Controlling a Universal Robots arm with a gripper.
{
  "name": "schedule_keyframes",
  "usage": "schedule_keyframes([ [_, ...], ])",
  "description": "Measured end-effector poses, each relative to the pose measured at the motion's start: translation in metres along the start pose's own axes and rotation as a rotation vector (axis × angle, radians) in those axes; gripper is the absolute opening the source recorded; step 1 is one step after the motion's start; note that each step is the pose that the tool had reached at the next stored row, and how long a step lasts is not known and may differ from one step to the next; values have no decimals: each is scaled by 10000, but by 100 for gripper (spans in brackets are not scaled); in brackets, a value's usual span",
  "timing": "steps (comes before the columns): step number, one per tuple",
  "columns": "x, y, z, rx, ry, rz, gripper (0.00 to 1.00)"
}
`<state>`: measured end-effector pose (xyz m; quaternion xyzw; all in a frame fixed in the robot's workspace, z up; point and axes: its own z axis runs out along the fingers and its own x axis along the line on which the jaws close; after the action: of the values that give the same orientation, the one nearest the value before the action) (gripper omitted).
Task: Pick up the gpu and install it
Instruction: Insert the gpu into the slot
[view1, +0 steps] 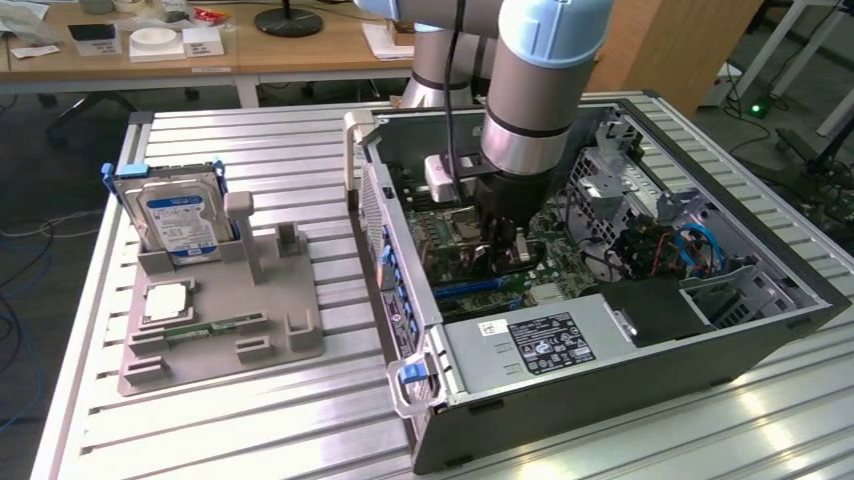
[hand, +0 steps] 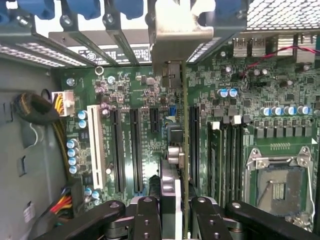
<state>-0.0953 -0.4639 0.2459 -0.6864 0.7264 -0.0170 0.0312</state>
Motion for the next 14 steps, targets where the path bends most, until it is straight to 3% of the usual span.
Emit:
schedule_keyframes([
  [14, 4, 50, 67, -4, -1, 0, 28],
])
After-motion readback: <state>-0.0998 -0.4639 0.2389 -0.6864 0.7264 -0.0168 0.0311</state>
